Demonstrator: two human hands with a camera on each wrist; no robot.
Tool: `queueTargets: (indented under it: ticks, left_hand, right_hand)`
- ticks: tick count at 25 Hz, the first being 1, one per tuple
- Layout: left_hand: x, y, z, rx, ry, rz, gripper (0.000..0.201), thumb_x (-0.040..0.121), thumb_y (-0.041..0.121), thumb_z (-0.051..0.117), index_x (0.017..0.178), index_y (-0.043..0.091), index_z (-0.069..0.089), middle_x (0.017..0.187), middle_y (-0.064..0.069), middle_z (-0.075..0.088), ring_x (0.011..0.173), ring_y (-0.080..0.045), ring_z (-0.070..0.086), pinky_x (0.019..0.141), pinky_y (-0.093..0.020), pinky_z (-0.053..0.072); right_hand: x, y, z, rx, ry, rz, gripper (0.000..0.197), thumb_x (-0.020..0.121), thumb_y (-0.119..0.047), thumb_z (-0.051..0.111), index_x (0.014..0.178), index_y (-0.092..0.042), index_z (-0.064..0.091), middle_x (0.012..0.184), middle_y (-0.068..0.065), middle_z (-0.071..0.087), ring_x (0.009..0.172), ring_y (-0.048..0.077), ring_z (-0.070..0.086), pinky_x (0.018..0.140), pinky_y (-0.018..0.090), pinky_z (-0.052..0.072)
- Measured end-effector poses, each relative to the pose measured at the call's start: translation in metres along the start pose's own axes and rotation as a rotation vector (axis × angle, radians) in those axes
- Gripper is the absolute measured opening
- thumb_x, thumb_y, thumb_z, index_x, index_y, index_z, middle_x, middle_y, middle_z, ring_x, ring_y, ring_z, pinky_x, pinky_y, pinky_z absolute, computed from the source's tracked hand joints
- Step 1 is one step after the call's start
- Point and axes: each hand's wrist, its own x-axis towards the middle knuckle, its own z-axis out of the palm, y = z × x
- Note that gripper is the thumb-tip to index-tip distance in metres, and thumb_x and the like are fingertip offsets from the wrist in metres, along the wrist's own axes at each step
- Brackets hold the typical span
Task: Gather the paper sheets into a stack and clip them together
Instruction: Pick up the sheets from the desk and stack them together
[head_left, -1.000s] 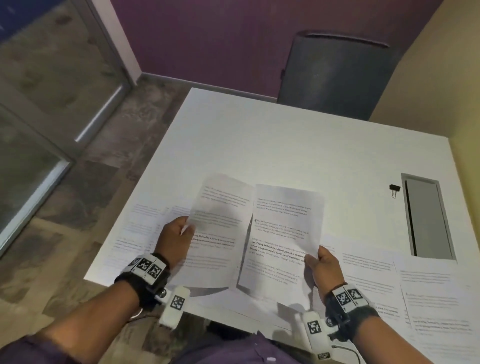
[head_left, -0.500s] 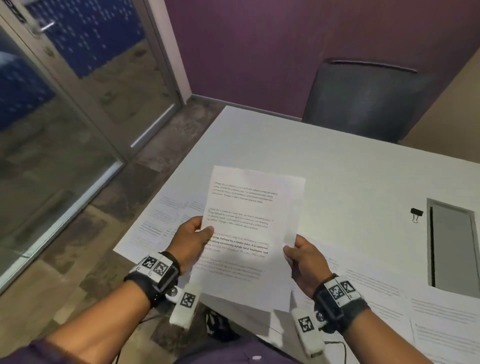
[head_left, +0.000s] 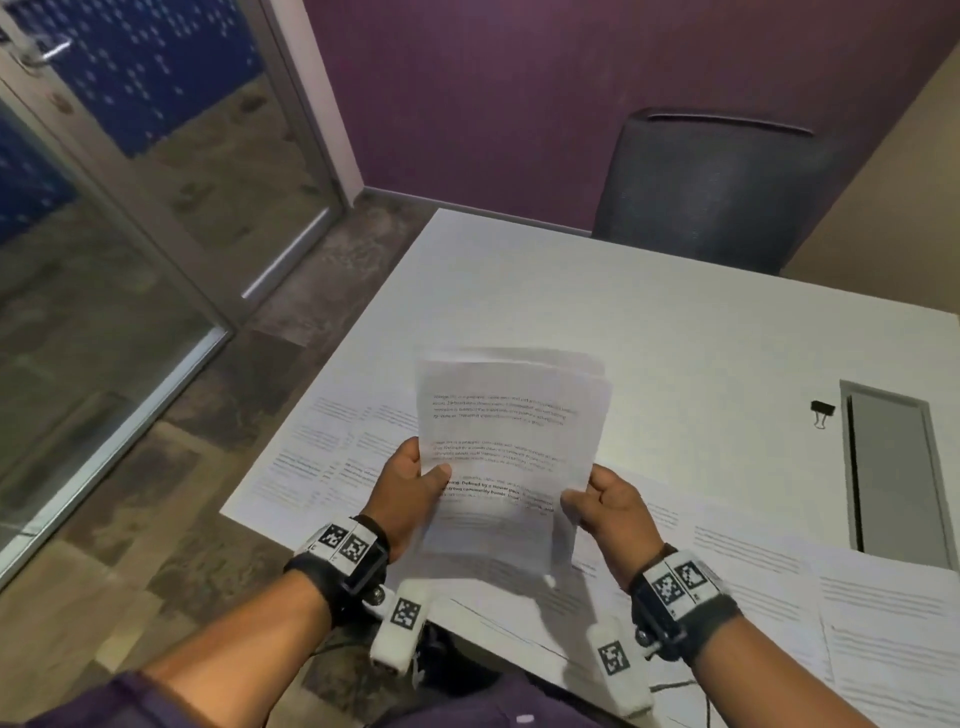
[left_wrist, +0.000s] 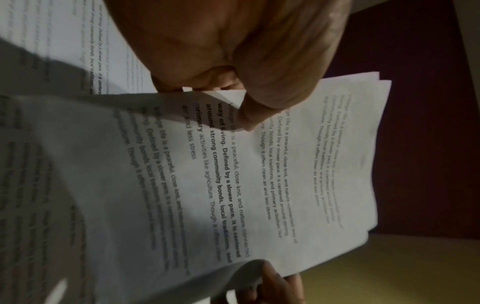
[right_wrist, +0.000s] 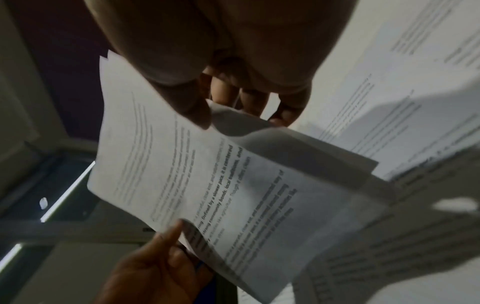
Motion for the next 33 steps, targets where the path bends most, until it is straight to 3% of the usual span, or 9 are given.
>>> queueTargets:
  ticks: [4,6,9,12,16,19,22,27,33]
  left_hand:
    - [0.012,-0.016,-0.007,0.179,0.019,0.027,0.009,0.094,0.006,0.063,0.102,0.008,0.063,0.095,0.0,0.071,0.087,-0.016,0.068,0.078,-0.033,0.058]
    - [0.017,-0.032,-0.012,0.306,0.048,-0.037,0.021,0.094,0.017,0.066,0.081,0.003,0.06,0.075,-0.001,0.062,0.075,-0.018,0.059,0.07,-0.028,0.052]
    - [0.013,-0.048,-0.012,0.399,-0.129,-0.087,0.011,0.099,0.014,0.058,0.101,0.006,0.066,0.093,-0.005,0.068,0.087,-0.015,0.062,0.073,-0.026,0.049]
    - [0.009,-0.054,-0.013,0.379,-0.247,0.002,0.017,0.098,0.0,0.055,0.109,-0.008,0.066,0.101,-0.013,0.066,0.084,0.0,0.065,0.077,-0.016,0.049]
    - [0.01,-0.037,-0.022,0.391,-0.142,0.014,0.021,0.09,0.019,0.062,0.09,0.035,0.075,0.092,-0.003,0.07,0.084,-0.01,0.064,0.079,-0.016,0.049]
    - [0.015,-0.031,-0.042,0.266,-0.04,-0.051,0.017,0.094,0.007,0.062,0.105,0.019,0.067,0.101,-0.003,0.075,0.094,-0.015,0.069,0.089,-0.032,0.055]
    - [0.03,-0.041,-0.082,0.366,0.024,-0.101,0.016,0.092,0.009,0.066,0.104,0.019,0.062,0.108,-0.009,0.07,0.1,-0.023,0.066,0.089,-0.042,0.056]
    - [0.077,-0.074,-0.169,0.591,0.165,-0.302,0.043,0.089,0.015,0.072,0.128,0.008,0.056,0.13,-0.013,0.06,0.11,-0.023,0.058,0.088,-0.029,0.046]
    - [0.144,-0.096,-0.216,0.796,0.067,-0.244,0.062,0.085,0.033,0.076,0.135,0.006,0.054,0.137,-0.014,0.056,0.124,-0.028,0.056,0.103,-0.036,0.047]
  right_hand:
    - [0.001,0.012,0.001,-0.179,0.079,-0.085,0.038,0.091,0.008,0.055,0.107,-0.022,0.072,0.094,-0.005,0.08,0.088,0.016,0.075,0.076,0.026,0.059]
    - [0.002,0.024,-0.001,-0.273,0.079,-0.064,0.037,0.092,0.004,0.056,0.1,-0.028,0.072,0.089,-0.003,0.079,0.084,0.015,0.075,0.077,0.029,0.058]
    - [0.002,0.042,-0.006,-0.494,0.031,-0.024,0.034,0.093,0.001,0.057,0.09,-0.03,0.069,0.081,-0.013,0.07,0.07,-0.001,0.063,0.067,0.019,0.05]
    - [0.002,0.058,-0.011,-0.551,-0.031,-0.062,0.039,0.083,0.006,0.067,0.1,-0.029,0.073,0.104,-0.005,0.073,0.093,0.01,0.068,0.088,0.038,0.057]
    - [0.01,0.041,-0.003,-0.437,0.021,-0.119,0.036,0.084,0.004,0.069,0.098,-0.028,0.077,0.102,-0.006,0.077,0.097,0.009,0.07,0.089,0.032,0.056]
    - [0.018,0.013,0.014,-0.306,0.039,-0.095,0.031,0.092,-0.002,0.063,0.091,-0.031,0.075,0.081,-0.01,0.078,0.075,0.005,0.071,0.072,0.026,0.055]
    - [0.032,0.003,0.033,-0.205,0.119,-0.074,0.03,0.091,0.0,0.061,0.088,-0.028,0.071,0.076,-0.004,0.076,0.065,0.009,0.068,0.06,0.021,0.052]
    - [0.068,0.027,0.067,-0.088,0.291,0.11,0.022,0.09,0.001,0.06,0.093,-0.018,0.07,0.092,0.015,0.076,0.079,0.03,0.067,0.084,0.052,0.056]
    - [0.099,0.053,0.121,-0.159,0.448,0.257,0.016,0.087,-0.002,0.063,0.087,-0.017,0.069,0.099,0.014,0.075,0.096,0.037,0.069,0.094,0.054,0.055]
